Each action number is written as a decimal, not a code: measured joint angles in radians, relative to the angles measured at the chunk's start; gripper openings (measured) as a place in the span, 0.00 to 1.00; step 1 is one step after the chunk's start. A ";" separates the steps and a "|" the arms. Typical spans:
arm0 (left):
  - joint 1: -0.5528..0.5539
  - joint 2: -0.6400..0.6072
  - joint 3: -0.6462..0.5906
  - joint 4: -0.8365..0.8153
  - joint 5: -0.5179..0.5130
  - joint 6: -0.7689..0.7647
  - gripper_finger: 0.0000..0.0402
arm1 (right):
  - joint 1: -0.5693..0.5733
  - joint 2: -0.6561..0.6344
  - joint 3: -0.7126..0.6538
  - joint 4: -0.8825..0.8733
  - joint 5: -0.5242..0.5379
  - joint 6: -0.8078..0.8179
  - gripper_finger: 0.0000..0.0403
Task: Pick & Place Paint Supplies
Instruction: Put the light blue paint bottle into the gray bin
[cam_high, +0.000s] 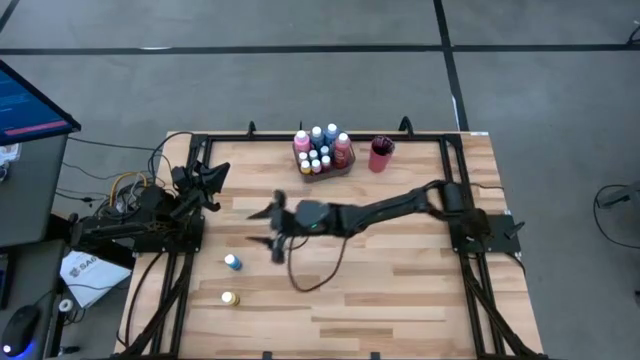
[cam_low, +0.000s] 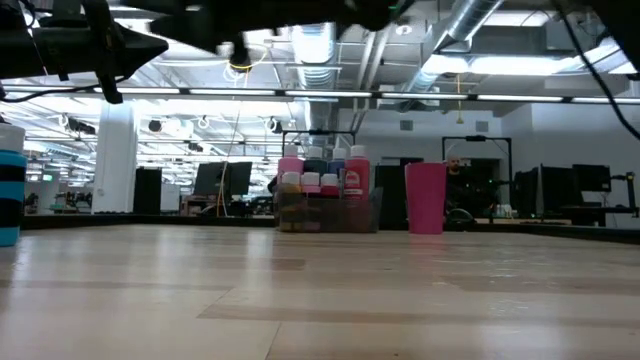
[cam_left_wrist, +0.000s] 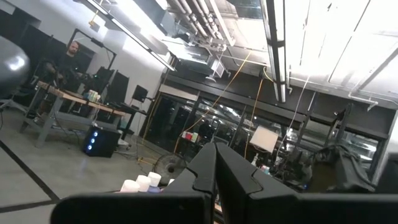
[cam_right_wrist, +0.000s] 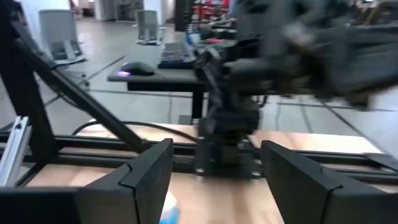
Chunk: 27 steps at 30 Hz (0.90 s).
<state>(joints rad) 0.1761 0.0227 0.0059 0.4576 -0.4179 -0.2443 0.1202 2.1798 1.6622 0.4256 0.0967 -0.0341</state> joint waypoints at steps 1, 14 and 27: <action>0.000 0.000 0.000 0.000 0.000 0.000 0.00 | 0.006 0.036 0.048 -0.018 -0.002 0.000 0.59; 0.000 0.000 0.000 0.000 0.000 0.000 0.00 | 0.017 0.416 0.552 -0.142 -0.026 0.038 0.59; 0.000 0.000 0.000 0.000 0.000 0.000 0.00 | 0.025 0.510 0.673 -0.266 -0.051 0.087 0.59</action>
<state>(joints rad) 0.1758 0.0227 0.0059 0.4576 -0.4179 -0.2442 0.1450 2.6901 2.3348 0.1593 0.0456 0.0532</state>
